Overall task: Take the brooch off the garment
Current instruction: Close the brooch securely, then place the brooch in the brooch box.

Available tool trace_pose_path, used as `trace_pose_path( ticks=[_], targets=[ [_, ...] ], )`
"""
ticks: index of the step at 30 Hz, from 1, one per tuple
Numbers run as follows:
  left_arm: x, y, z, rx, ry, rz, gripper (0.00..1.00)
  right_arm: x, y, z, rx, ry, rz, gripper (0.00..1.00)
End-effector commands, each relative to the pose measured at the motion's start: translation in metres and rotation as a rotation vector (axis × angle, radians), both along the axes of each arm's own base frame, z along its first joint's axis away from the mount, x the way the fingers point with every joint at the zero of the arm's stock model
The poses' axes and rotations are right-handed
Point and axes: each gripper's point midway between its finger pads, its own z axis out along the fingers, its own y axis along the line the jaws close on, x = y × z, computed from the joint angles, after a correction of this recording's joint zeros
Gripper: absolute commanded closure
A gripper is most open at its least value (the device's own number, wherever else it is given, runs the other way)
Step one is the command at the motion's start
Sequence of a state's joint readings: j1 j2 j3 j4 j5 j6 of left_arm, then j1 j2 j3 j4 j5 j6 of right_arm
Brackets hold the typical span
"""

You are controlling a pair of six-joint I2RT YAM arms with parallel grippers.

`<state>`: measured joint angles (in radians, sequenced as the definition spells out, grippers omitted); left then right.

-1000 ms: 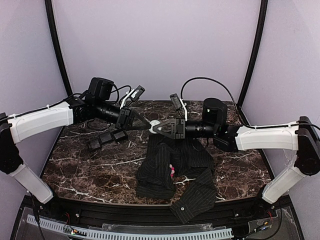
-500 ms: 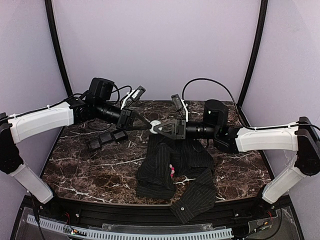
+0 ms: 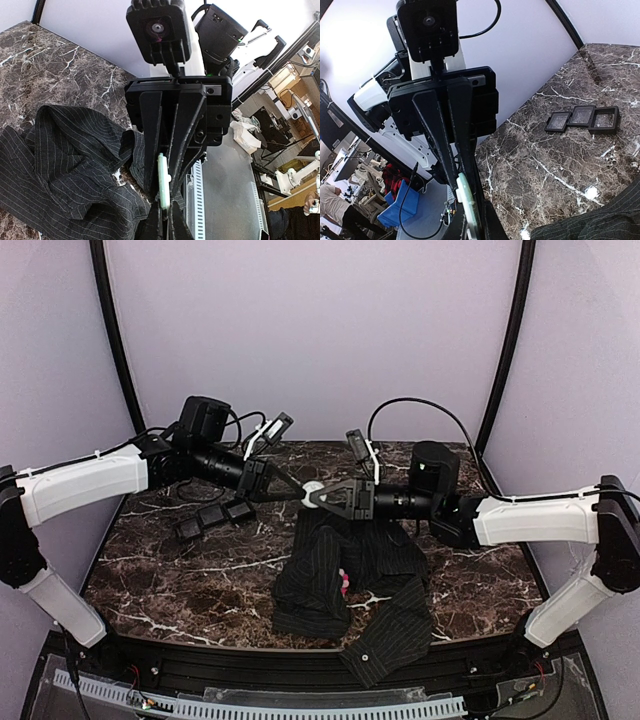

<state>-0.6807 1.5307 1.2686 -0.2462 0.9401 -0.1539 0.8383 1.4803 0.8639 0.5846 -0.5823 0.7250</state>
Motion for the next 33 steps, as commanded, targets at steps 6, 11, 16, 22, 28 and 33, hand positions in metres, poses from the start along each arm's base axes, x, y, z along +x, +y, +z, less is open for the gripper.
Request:
trace_pose_path(
  ticks=[6,11,16,22,28,33],
  targets=[
    [-0.010,0.004,0.008,-0.009,-0.023,-0.036,0.99,0.021,-0.023,0.005,0.022,-0.017,-0.091,0.85],
    [-0.007,0.004,0.005,0.000,-0.021,-0.023,0.99,-0.004,-0.020,0.029,0.075,-0.106,0.050,0.69],
    [-0.002,0.004,0.000,0.019,-0.020,-0.002,0.99,-0.007,-0.022,0.036,0.068,-0.143,0.056,0.59],
    [0.020,0.015,-0.007,0.099,-0.142,0.170,0.99,0.008,-0.032,0.032,0.028,-0.153,-0.067,0.50],
    [0.059,0.050,-0.002,0.182,-0.311,0.491,0.99,0.035,-0.052,0.031,-0.066,-0.177,-0.241,0.48],
    [0.089,0.114,-0.032,0.425,-0.303,0.837,0.99,0.066,-0.086,0.014,-0.156,-0.146,-0.400,0.46]
  ],
)
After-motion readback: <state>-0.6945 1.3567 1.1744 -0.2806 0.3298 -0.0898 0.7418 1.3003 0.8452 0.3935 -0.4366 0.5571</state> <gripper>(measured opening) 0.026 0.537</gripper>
